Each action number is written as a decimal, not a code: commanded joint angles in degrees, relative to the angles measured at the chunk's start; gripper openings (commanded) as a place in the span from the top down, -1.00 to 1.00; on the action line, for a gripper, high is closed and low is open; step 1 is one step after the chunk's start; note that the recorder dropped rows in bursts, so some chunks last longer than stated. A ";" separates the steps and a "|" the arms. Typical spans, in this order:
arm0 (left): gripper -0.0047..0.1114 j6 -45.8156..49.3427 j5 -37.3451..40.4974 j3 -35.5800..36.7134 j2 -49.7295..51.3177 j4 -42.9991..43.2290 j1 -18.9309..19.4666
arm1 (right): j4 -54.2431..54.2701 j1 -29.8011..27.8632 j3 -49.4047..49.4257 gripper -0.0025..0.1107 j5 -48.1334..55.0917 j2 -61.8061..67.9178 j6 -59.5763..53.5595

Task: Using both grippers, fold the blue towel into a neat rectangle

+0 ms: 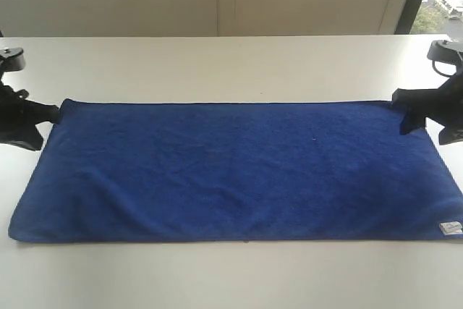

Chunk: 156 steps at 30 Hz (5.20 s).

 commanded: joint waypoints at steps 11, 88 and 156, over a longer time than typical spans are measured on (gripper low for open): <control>0.92 -0.30 10.05 1.98 -17.16 0.09 2.95 | -5.17 -0.11 -0.58 -0.13 -1.21 3.27 -1.48; 0.92 -1.80 13.53 27.53 -62.73 0.09 2.95 | -18.38 -6.54 -5.48 0.96 3.96 3.27 6.76; 0.92 -1.80 13.53 27.53 -62.73 0.09 2.95 | -8.43 57.96 -49.94 0.96 3.21 29.18 21.57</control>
